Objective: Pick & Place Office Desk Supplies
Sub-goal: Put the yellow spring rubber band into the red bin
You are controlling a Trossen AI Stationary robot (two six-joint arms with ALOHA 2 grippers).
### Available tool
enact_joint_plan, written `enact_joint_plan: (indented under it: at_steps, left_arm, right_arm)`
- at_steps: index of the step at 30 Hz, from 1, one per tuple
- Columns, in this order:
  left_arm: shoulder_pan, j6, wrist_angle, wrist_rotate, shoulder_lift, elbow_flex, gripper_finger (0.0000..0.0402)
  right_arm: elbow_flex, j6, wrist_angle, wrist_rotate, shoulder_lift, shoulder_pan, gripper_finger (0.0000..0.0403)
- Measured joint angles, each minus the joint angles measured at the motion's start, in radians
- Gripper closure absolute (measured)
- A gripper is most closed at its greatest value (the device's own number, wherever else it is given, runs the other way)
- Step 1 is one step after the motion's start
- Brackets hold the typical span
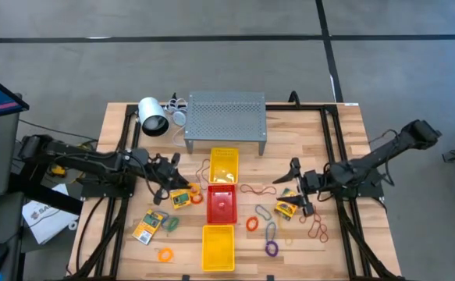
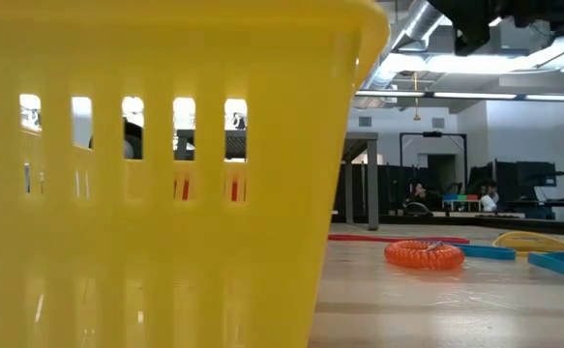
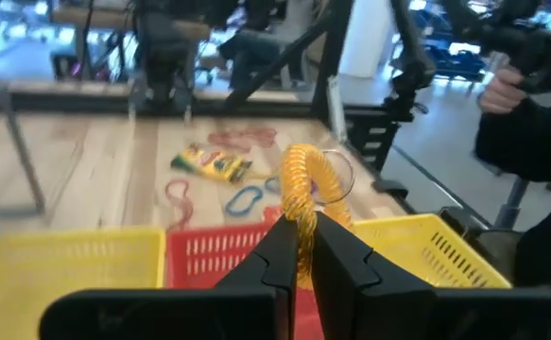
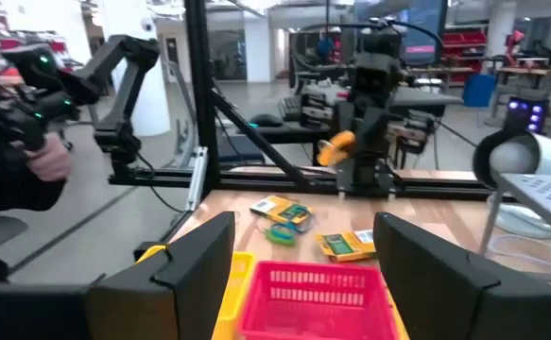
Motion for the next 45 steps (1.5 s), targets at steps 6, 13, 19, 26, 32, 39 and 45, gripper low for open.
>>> enact_joint_plan:
  at_steps: [6,13,19,26,32,39,45]
  left_arm:
    - [-0.011,-0.041,0.145,-0.002,0.15,-0.001,0.0387]
    - [-0.011,-0.057,0.207,-0.003,0.311,0.041,0.0386]
    - [-0.021,-0.043,0.193,-0.003,0.427,0.133,0.0385]
    - [-0.044,-0.021,0.001,-0.009,0.504,0.248,0.0385]
    - [-0.07,-0.013,-0.124,-0.068,0.564,0.336,0.0385]
    - [-0.088,0.004,-0.21,-0.087,0.624,0.418,0.0385]
    - [-0.088,0.004,-0.239,-0.087,0.69,0.467,0.0385]
  right_arm:
    - [-0.08,0.015,0.108,0.003,0.0,0.002,0.0154]
    - [-0.16,0.016,0.213,0.013,0.0,0.001,0.0154]
    - [-0.162,0.018,0.216,0.033,0.0,-0.006,0.0154]
    - [-0.162,0.035,0.2,0.032,0.0,-0.021,0.0154]
    - [-0.162,0.042,0.189,0.03,0.0,-0.034,0.0154]
    - [-0.162,0.043,0.185,0.03,0.0,-0.033,0.0154]
    - [-0.162,0.043,0.185,0.03,0.0,-0.033,0.0154]
